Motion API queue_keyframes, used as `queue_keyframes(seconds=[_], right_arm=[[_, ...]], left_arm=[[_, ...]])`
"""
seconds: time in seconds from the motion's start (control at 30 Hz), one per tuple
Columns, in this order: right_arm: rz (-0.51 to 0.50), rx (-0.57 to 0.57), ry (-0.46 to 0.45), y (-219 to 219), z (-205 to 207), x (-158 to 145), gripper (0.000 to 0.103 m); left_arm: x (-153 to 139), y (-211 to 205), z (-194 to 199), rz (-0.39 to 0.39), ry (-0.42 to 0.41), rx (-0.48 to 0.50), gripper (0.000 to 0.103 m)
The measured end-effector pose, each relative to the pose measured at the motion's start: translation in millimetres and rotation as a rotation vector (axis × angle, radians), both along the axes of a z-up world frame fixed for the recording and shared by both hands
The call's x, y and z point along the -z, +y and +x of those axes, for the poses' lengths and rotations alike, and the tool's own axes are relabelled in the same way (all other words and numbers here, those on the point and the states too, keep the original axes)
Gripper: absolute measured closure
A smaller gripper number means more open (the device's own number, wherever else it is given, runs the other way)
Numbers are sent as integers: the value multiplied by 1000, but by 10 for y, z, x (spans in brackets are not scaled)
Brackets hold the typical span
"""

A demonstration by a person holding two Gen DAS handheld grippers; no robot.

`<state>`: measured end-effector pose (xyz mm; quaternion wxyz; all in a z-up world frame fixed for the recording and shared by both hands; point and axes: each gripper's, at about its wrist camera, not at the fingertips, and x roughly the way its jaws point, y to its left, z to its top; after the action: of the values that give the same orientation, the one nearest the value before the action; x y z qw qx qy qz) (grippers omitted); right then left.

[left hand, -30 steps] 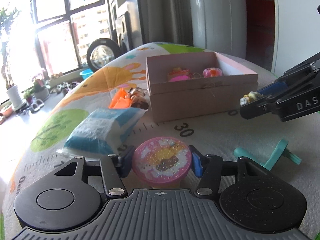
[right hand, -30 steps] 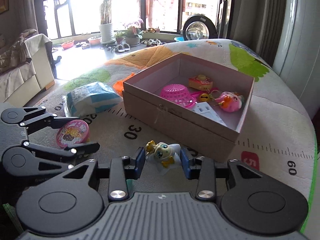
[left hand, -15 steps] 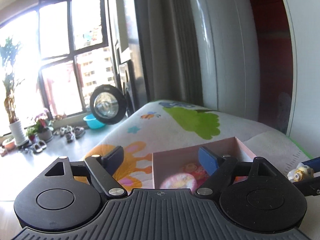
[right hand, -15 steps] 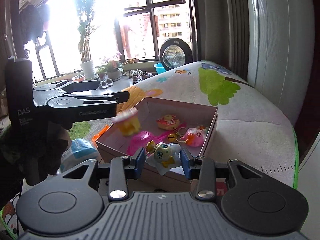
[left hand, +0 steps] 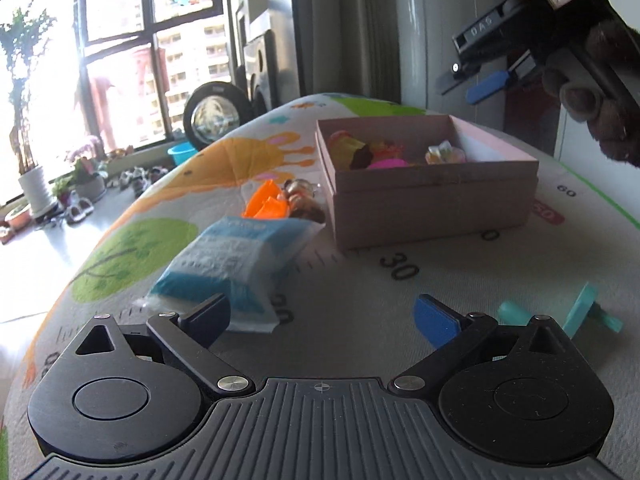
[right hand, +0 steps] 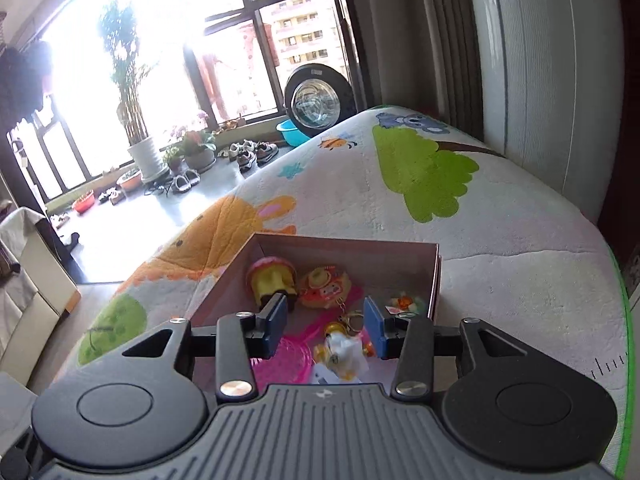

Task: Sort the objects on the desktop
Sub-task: 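Drop the yellow cup into the pink box with the left gripper while the right gripper drops the figurine, then grasp the blue-and-white wipes packet with the left gripper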

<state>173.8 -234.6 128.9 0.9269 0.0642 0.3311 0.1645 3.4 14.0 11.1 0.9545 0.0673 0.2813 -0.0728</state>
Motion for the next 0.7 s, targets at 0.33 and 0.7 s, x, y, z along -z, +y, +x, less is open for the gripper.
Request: queue_keyframes(seconds=[0.33, 0.7], right_arm=[[-144, -119, -57, 17, -912, 142, 28], [-217, -259, 78, 258, -1714, 929, 11]], left_arm=[[25, 109, -10, -78, 13, -24, 0], [-41, 41, -71, -39, -45, -15, 0]])
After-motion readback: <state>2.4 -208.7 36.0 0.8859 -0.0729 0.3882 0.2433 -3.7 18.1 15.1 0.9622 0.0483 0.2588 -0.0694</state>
